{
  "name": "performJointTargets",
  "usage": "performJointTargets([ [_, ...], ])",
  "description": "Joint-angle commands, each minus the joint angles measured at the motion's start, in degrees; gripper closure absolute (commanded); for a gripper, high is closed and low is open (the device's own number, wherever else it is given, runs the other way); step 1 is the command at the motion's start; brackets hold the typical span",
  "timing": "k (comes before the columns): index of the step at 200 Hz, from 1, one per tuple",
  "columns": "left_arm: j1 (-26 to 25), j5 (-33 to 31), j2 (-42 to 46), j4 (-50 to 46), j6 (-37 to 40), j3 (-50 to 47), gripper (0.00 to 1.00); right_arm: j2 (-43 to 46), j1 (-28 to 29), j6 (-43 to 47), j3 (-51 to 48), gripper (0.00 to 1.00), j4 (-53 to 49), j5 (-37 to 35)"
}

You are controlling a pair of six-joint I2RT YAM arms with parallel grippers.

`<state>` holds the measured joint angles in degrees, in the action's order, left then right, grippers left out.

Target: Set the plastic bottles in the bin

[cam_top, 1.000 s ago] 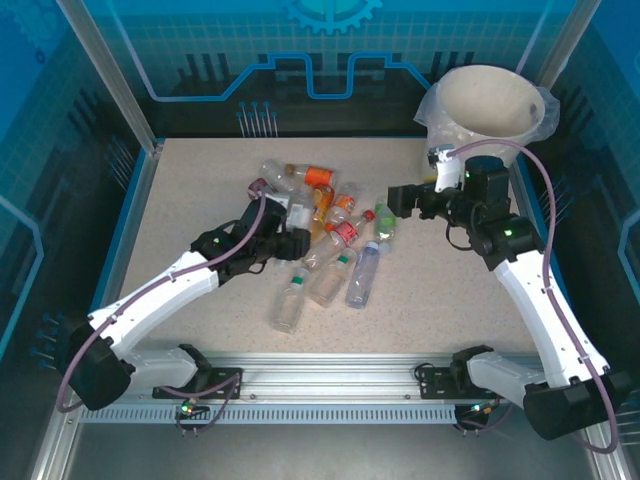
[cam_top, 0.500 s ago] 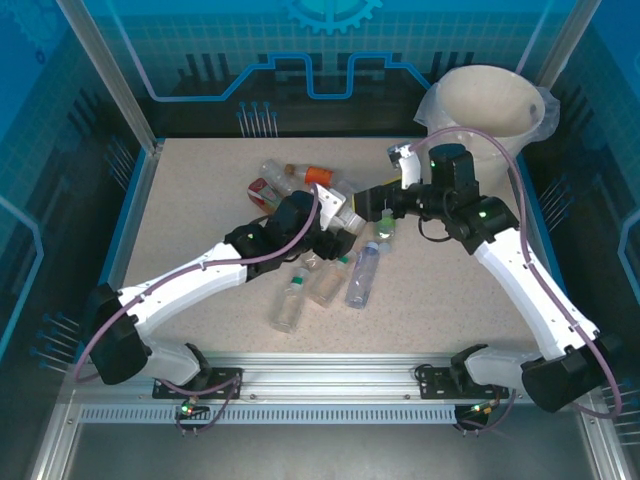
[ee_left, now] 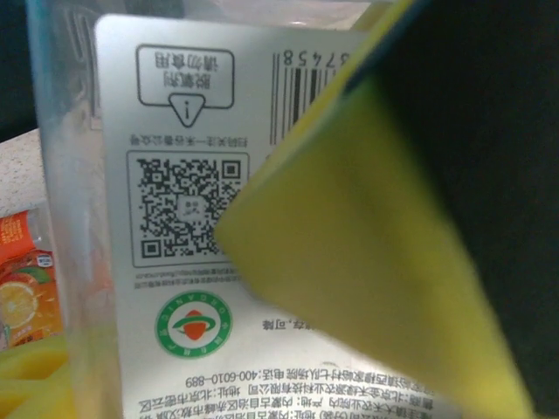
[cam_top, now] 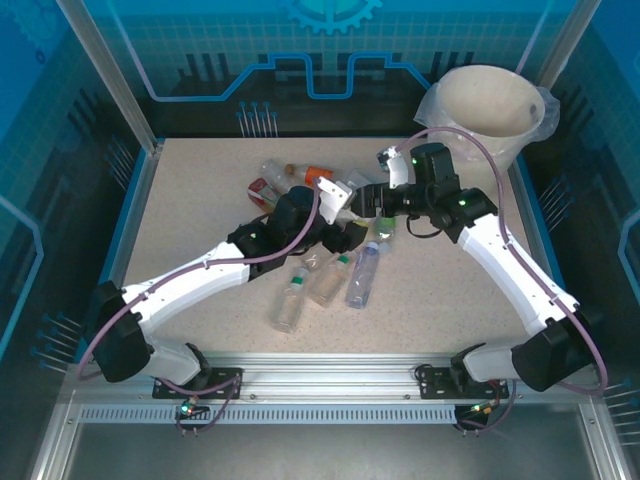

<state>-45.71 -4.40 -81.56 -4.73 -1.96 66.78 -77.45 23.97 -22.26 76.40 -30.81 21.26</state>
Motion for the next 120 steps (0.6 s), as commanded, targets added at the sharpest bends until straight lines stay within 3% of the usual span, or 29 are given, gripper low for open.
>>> performJointTargets([
  [1, -0.35, 2.53, -0.39, 4.73, -0.08, 0.87, 0.32, -0.53, 0.38, -0.86, 1.47, 0.33, 1.09, 2.43],
  [15, -0.34, 2.31, -0.6, 4.69, -0.07, 0.94, 0.32, -0.23, 0.39, -1.11, 1.42, 0.44, 1.32, 1.84],
  [52, -0.31, 2.41, -1.47, 3.72, -0.46, 1.71, 0.29, 1.6, -0.06, -2.16, 0.01, 0.5, 2.48, -0.83],
  [89, -0.3, 2.26, -2.38, 0.17, -1.96, 4.33, 0.06, 3.31, -2.78, -4.33, -1.78, 0.58, 5.11, -3.68],
  [120, -0.29, 0.65, -1.36, 0.23, -3.76, 3.65, 0.01, 3.36, -6.81, -2.87, -0.51, 0.62, 4.59, -4.6],
])
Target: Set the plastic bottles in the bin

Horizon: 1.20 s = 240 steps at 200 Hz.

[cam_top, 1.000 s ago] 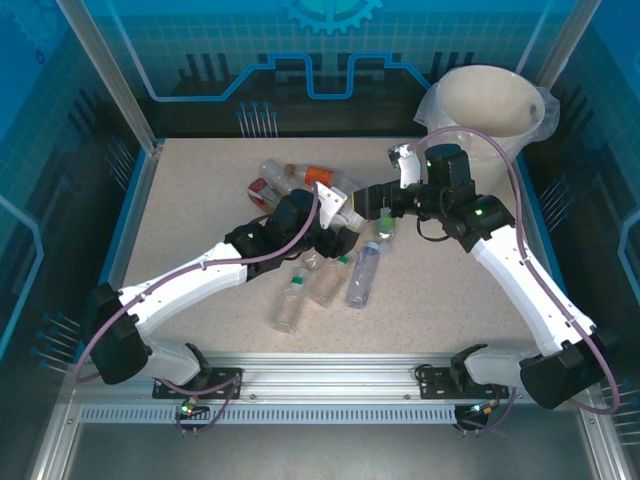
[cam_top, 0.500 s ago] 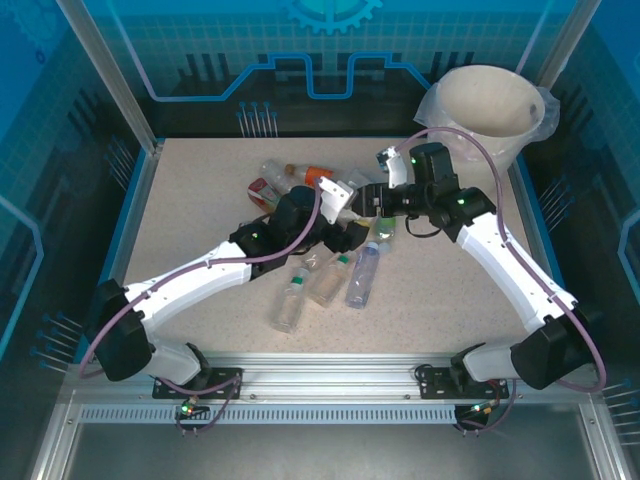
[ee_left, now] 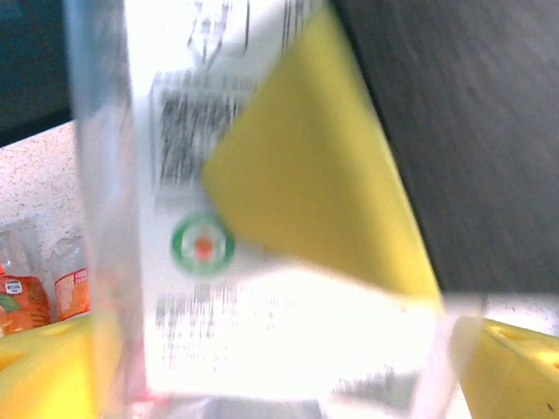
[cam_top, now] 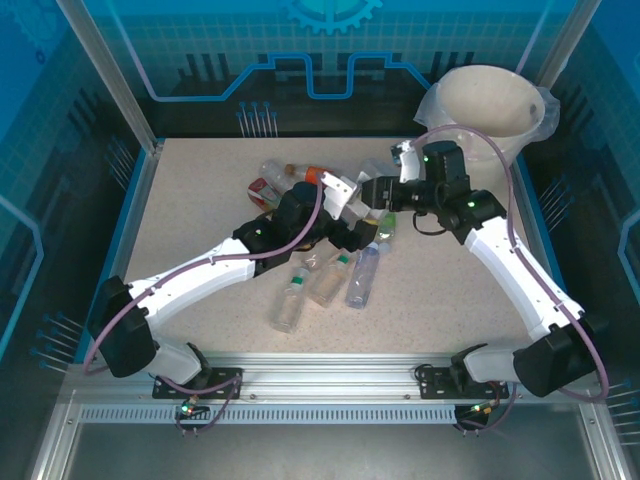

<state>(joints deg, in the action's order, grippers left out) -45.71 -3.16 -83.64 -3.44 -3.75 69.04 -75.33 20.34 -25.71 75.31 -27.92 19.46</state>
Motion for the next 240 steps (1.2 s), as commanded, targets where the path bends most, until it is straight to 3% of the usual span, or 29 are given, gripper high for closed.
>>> performJointTargets([
  [1, -0.32, -0.61, 0.78, -0.92, -2.05, 1.38, 0.01, 1.19, -3.32, 0.62, 0.7, 0.62, 1.67, -2.92],
  [28, -0.12, -2.09, 3.78, 2.15, -5.18, -1.52, 0.01, 0.89, -7.47, 2.4, 3.24, 0.63, 0.88, -3.46],
  [71, 0.99, -14.2, 8.45, 2.0, -11.89, -5.86, 0.01, -0.07, -15.35, 3.62, 9.95, 0.64, 2.26, -3.86],
  [125, 6.13, -18.18, 12.46, -2.47, -23.22, -10.8, 0.01, -5.97, -20.54, 3.86, 22.52, 0.64, 2.43, -8.63],
  [168, 8.0, -20.61, 14.87, -9.66, -28.08, -12.92, 0.01, -14.92, -25.11, 3.13, 33.4, 0.64, 2.04, -12.52],
  [240, 10.31, -22.24, 19.58, -13.12, -32.76, -18.75, 0.01, -35.21, -32.37, -6.97, 53.92, 0.62, -2.76, -9.05],
])
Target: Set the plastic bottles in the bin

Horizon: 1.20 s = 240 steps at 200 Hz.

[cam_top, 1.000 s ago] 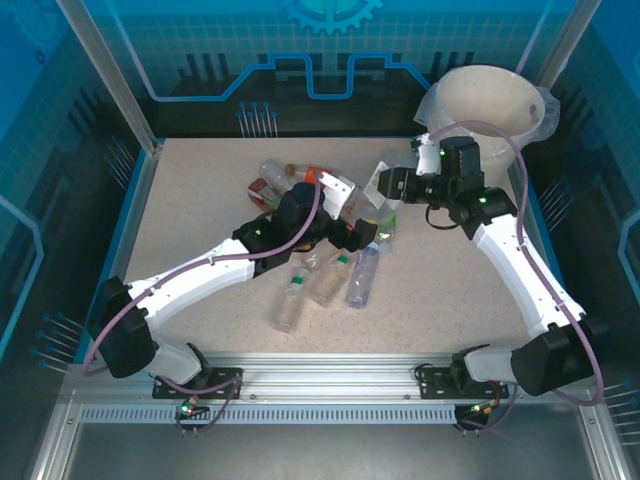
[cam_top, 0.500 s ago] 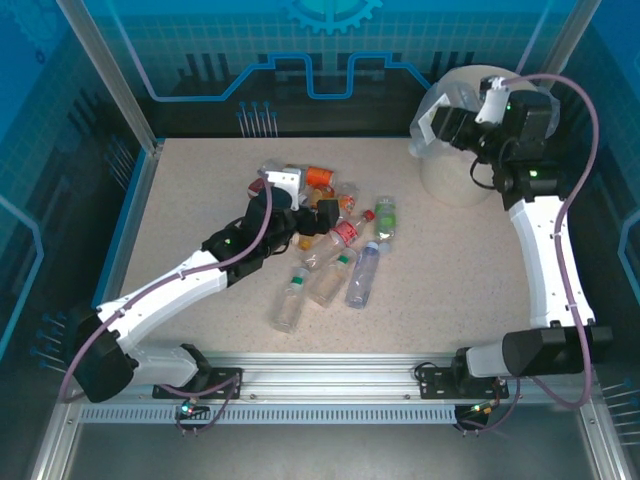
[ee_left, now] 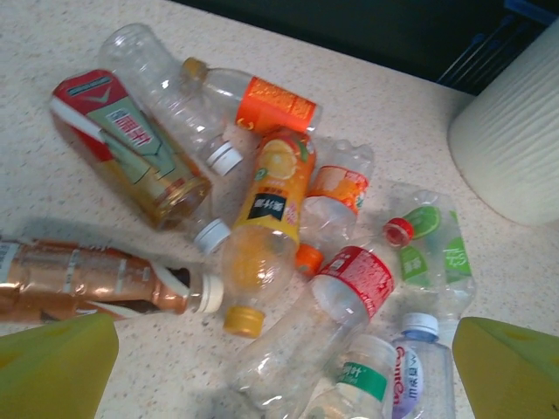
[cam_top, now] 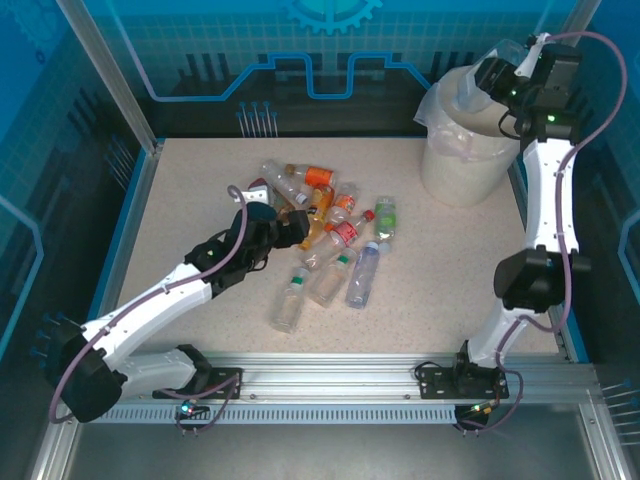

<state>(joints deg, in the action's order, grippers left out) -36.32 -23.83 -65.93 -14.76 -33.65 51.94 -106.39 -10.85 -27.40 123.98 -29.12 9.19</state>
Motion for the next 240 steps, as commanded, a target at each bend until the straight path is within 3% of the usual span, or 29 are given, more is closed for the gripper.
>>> performJointTargets([
  [1, 0.9, -1.57, 1.91, -1.82, -2.89, -1.75, 0.01, -4.34, -1.23, -5.47, 5.41, 0.62, -1.6, 1.24],
  [53, 2.04, -1.39, 3.01, -2.15, -4.3, -3.56, 0.01, -12.27, -1.25, -5.63, 11.19, 0.58, -6.37, -4.38],
  [110, 3.63, 2.13, 2.08, -2.63, -5.52, -4.18, 0.01, -17.91, -0.31, 1.12, 17.06, 0.5, -10.56, -4.27],
  [122, 3.84, 2.13, 1.87, -2.86, -6.06, -4.34, 0.01, -18.39, 0.25, 2.39, 18.13, 0.43, -12.53, -6.34],
  [136, 4.05, 2.22, 1.77, -3.22, -6.61, -4.48, 0.01, -18.26, 0.78, 3.25, 18.05, 0.25, -13.21, -7.64],
  [149, 4.36, 2.49, 1.47, -3.63, -6.91, -4.36, 0.01, -18.0, 0.83, 3.0, 17.98, 0.18, -13.32, -7.52],
  [240, 6.95, 4.62, -2.35, -7.33, -9.2, -1.4, 0.01, -10.51, 0.86, 3.74, 11.53, 0.06, -12.45, -7.58],
])
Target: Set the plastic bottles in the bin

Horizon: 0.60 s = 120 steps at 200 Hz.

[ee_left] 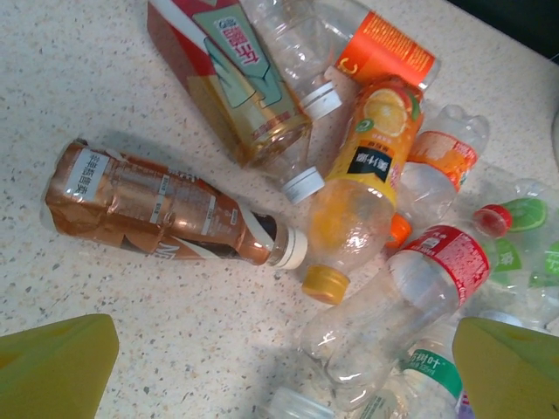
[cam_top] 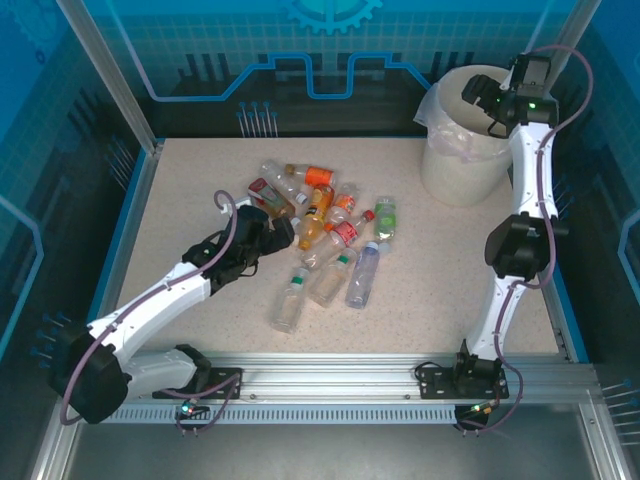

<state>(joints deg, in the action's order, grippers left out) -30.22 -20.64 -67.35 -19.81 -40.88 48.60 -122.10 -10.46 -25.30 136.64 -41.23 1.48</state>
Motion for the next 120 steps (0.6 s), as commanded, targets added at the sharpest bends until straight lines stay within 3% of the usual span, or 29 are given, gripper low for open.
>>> performJointTargets([
  [1, 0.9, 1.46, -0.98, -2.31, -2.03, 1.99, 0.01, 5.34, 0.5, 1.69, -1.16, 0.06, -0.38, 0.17],
  [21, 1.52, 1.99, -1.46, -2.57, -3.1, 1.69, 0.01, 7.67, 0.75, 2.97, -2.6, 0.0, -0.34, 0.89],
  [53, 3.25, 3.17, -2.25, -3.71, -5.81, 1.62, 0.01, 12.74, 1.14, 4.23, -7.06, 0.0, 0.81, 2.17],
  [120, 6.97, 6.98, -4.1, -4.81, -11.01, 1.26, 0.01, 29.73, 1.58, 6.33, -28.07, 0.0, 10.98, 9.72],
])
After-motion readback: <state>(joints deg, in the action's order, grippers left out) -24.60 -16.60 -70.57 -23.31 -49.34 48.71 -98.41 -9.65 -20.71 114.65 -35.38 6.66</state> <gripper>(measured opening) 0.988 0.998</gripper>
